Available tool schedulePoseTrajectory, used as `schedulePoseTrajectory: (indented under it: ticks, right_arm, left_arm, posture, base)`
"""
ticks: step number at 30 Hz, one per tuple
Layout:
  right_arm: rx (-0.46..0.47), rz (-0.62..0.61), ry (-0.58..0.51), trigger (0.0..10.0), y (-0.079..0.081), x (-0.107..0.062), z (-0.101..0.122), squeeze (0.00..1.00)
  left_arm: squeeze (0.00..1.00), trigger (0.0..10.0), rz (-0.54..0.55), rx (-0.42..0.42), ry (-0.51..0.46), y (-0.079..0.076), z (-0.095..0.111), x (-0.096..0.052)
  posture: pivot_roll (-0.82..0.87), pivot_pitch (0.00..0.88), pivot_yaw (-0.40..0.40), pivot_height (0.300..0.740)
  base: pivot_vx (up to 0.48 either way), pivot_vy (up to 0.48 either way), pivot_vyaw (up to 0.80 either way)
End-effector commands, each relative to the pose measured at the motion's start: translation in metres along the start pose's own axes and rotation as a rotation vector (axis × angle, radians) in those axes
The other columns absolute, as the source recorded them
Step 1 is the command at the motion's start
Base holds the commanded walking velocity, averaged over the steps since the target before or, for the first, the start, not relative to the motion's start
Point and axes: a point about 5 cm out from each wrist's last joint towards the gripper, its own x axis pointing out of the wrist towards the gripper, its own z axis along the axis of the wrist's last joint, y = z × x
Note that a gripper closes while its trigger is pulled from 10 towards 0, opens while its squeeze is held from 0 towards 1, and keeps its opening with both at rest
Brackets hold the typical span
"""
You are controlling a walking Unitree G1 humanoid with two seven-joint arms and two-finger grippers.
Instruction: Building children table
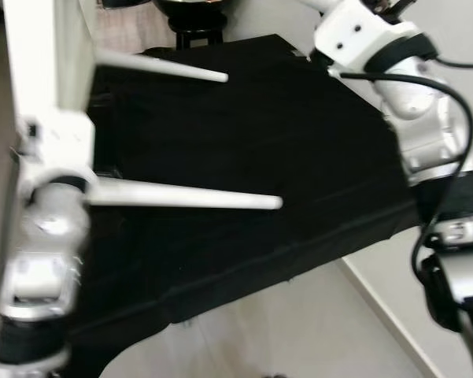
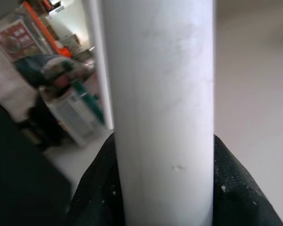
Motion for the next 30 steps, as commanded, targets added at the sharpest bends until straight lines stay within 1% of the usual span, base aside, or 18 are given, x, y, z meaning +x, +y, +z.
schedulePoseTrajectory:
  ticks: [1,2,5,7,8,11,12,14,17,18,19,21,22,23,24,25,26,30]
  right_arm:
    - [0.159,0.241,0.605,0.0,0.075,-0.067,-0.113,0.00]
    - [0.220,0.233,0.664,0.0,0.086,-0.075,-0.119,0.00]
    - [0.258,0.227,0.703,0.0,0.093,-0.081,-0.123,0.00]
    - [0.336,0.207,0.815,0.0,0.109,-0.098,-0.134,0.00]
    - [0.336,0.207,0.815,0.0,0.109,-0.098,-0.134,0.00]
    - [0.346,0.174,0.909,0.0,0.125,-0.116,-0.144,0.00]
    - [0.346,0.174,0.909,0.0,0.125,-0.116,-0.144,0.00]
    - [0.313,0.164,0.921,0.0,0.132,-0.120,-0.144,0.00]
    - [0.260,0.174,0.928,0.0,0.134,-0.121,-0.144,0.00]
    - [0.234,0.175,0.930,0.9,0.135,-0.121,-0.145,0.00]
    - [0.200,0.181,0.940,3.7,0.135,-0.122,-0.147,0.00]
    - [0.200,0.181,0.940,3.7,0.135,-0.122,-0.147,0.00]
    - [0.191,0.166,0.953,9.3,0.133,-0.124,-0.149,0.00]
    - [0.191,0.166,0.953,9.3,0.133,-0.124,-0.149,0.00]
    - [0.216,0.140,0.949,10.0,0.133,-0.124,-0.148,1.00]
    - [0.229,0.119,0.928,10.0,0.134,-0.122,-0.146,1.00]
    - [0.240,0.091,0.881,10.0,0.132,-0.119,-0.141,1.00]
    - [0.257,0.053,0.800,10.0,0.129,-0.113,-0.132,1.00]
  left_arm:
    - [0.00,10.0,0.244,0.044,-0.121,0.071,0.033,0.014]
    - [0.00,10.0,0.210,0.052,-0.186,0.076,0.054,0.026]
    - [0.00,10.0,0.189,0.058,-0.225,0.080,0.067,0.032]
    - [0.00,10.0,0.113,0.029,-0.314,0.079,0.100,0.049]
    - [0.00,10.0,0.113,0.029,-0.314,0.079,0.100,0.049]
    - [0.00,10.0,-0.062,-0.085,-0.384,0.054,0.129,0.066]
    - [0.00,10.0,-0.062,-0.085,-0.384,0.054,0.129,0.066]
    - [0.00,10.0,-0.230,-0.181,-0.356,0.022,0.125,0.066]
    - [0.00,10.0,-0.293,-0.199,-0.344,0.007,0.119,0.061]
    - [0.00,10.0,-0.386,-0.224,-0.320,-0.013,0.110,0.052]
    - [0.00,10.0,-0.445,-0.235,-0.307,-0.026,0.104,0.045]
    - [0.00,10.0,-0.445,-0.235,-0.307,-0.026,0.104,0.045]
    - [0.00,10.0,-0.525,-0.276,-0.268,-0.040,0.095,0.035]
    - [0.00,10.0,-0.525,-0.276,-0.268,-0.040,0.095,0.035]
    - [0.10,10.0,-0.583,-0.334,-0.221,-0.053,0.082,0.025]
    - [0.75,10.0,-0.607,-0.383,-0.179,-0.061,0.072,0.017]
    - [1.00,10.0,-0.633,-0.420,-0.149,-0.067,0.063,0.008]
    - [1.00,10.0,-0.658,-0.469,-0.124,-0.071,0.055,-0.001]
  posture:
    - [-0.05,0.095,0.047,0.740]
    - [-0.04,0.091,0.049,0.740]
    - [-0.04,0.090,0.049,0.740]
    - [-0.02,0.083,0.060,0.740]
    - [-0.02,0.083,0.060,0.740]
    - [-0.01,0.088,0.080,0.740]
    - [-0.01,0.088,0.080,0.740]
    - [-0.02,0.092,0.087,0.740]
    - [-0.02,0.097,0.088,0.740]
    - [-0.02,0.098,0.090,0.740]
    - [-0.02,0.099,0.090,0.740]
    - [-0.02,0.099,0.090,0.740]
    - [-0.02,0.103,0.086,0.740]
    - [-0.02,0.103,0.086,0.740]
    - [-0.02,0.105,0.081,0.740]
    - [-0.02,0.105,0.081,0.740]
    - [-0.02,0.107,0.079,0.740]
    - [-0.03,0.110,0.079,0.740]
  base:
    - [0.000,0.000,0.00]
    - [0.000,0.000,0.00]
    - [0.000,0.000,0.00]
    - [0.000,0.000,0.00]
    - [0.000,0.000,0.00]
    - [0.000,0.000,0.00]
    - [0.000,0.000,0.00]
    - [0.000,0.000,0.00]
    - [0.000,0.000,0.00]
    - [0.000,0.000,0.00]
    - [0.000,0.000,0.00]
    - [0.000,0.000,0.00]
    - [0.000,0.000,0.00]
    - [0.000,0.000,0.00]
    - [0.000,0.000,0.00]
    - [0.000,0.000,0.00]
    - [0.000,0.000,0.00]
    - [0.000,0.000,0.00]
